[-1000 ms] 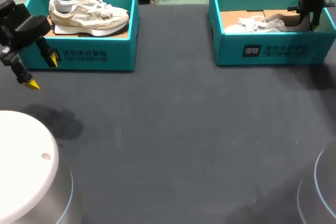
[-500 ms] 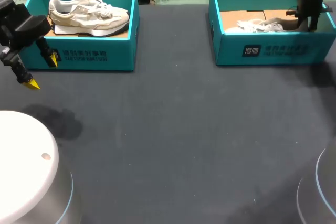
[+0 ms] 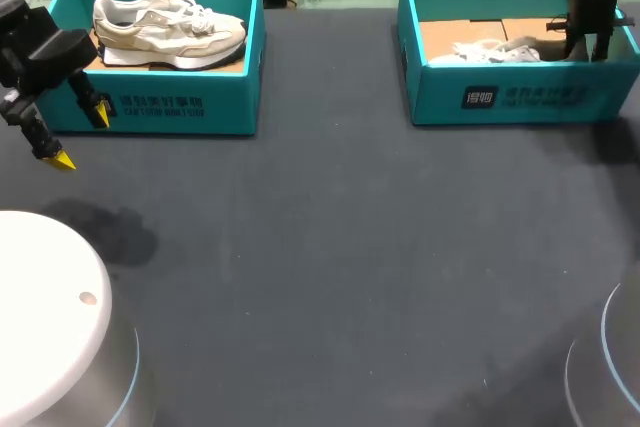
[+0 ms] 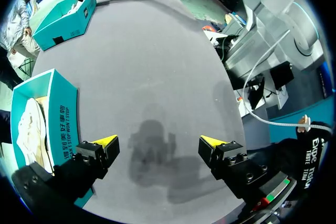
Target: Take the shoe out of the shoebox, open the shoe tongue, remove and reinsert the insole, then place the shoe into the shoebox
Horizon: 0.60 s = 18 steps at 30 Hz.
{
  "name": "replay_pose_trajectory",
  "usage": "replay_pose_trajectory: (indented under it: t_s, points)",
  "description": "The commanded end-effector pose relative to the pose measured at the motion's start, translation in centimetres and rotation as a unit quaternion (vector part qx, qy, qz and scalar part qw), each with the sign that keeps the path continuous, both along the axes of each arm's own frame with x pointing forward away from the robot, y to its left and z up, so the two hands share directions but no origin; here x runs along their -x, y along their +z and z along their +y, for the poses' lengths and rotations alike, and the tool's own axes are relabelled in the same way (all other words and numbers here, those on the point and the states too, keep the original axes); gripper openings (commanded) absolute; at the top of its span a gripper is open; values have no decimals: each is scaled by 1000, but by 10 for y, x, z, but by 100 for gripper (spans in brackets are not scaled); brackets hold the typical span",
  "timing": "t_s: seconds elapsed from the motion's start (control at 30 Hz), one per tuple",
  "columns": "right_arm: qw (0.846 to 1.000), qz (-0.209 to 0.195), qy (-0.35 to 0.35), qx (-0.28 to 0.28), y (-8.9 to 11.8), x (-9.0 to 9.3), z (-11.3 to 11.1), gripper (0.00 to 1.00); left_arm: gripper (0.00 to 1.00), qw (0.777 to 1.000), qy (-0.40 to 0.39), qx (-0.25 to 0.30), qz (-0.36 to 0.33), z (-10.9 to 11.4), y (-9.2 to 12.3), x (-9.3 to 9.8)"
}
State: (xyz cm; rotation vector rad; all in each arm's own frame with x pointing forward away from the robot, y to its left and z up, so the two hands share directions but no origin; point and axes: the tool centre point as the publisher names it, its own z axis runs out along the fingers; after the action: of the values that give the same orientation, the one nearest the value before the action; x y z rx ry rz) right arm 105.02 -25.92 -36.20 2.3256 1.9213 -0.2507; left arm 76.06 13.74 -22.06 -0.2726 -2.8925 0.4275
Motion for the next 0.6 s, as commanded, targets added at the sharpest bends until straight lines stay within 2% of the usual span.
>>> replay_pose_trajectory:
  t_s: [0.03,0.07,0.1,0.17,0.37,0.6]
  points:
    - [1000,0,1,0,3,-1,0,47,100,1000,0,-1,-1,0,0,1]
    - [1000,0,1,0,4,-1,1,55,100,1000,0,-1,-1,0,0,1]
    - [1000,0,1,0,5,-1,1,73,100,1000,0,-1,-1,0,0,1]
    - [1000,-1,0,0,7,-1,1,100,100,1000,0,-1,-1,0,0,1]
    - [1000,-16,0,-5,24,1,5,100,100,1000,0,-1,-1,0,0,1]
    - [999,-39,0,-10,57,7,17,100,100,1000,0,-1,-1,0,0,1]
